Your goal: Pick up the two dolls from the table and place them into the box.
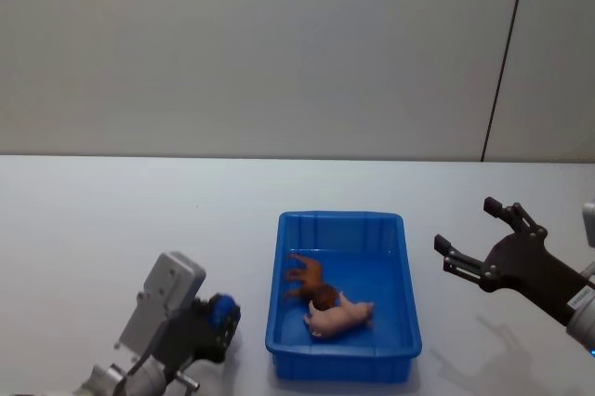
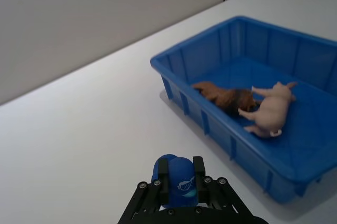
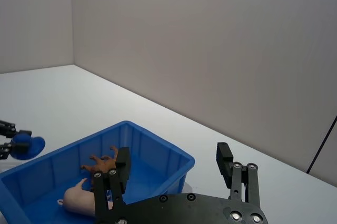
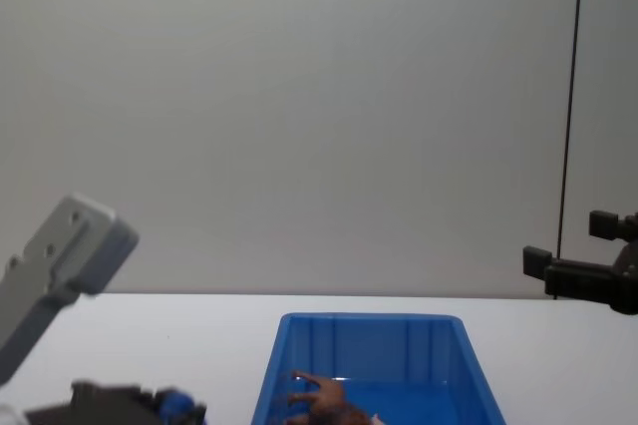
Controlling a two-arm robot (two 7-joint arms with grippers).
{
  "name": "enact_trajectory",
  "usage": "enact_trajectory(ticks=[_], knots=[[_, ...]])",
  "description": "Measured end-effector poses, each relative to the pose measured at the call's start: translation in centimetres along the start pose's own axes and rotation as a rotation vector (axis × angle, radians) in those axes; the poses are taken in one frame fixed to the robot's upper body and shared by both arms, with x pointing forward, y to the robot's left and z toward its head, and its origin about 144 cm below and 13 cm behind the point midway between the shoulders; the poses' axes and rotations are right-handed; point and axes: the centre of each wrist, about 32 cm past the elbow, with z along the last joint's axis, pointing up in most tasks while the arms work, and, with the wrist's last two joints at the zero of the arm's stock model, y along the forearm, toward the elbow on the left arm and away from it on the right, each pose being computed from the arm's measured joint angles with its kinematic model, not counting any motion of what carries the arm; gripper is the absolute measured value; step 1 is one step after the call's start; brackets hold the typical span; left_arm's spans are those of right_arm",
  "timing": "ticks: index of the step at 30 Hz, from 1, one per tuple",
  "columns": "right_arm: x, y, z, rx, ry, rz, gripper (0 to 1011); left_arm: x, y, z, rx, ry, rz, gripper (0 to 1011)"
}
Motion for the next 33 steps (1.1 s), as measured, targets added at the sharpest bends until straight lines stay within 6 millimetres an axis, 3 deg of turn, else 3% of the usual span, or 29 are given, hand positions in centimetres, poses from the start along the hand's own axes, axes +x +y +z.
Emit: enact_trajectory(ticks=[10, 22, 33], knots=[[0.0, 0.0, 0.0, 0.000, 0.000, 0.000, 1001, 0.5, -0.6, 4.1, -0.098, -0.089, 0.001, 228], [0.0, 0.0, 0.0, 0.000, 0.000, 0.000, 1001, 0.1, -3.6, 9.4, -0.258, -0.176, -0.070, 175], [0.0, 0.0, 0.0, 0.000, 0.000, 0.000, 1001, -1.0, -6.8, 11.5, -0.346, -0.182, -0.157, 175]])
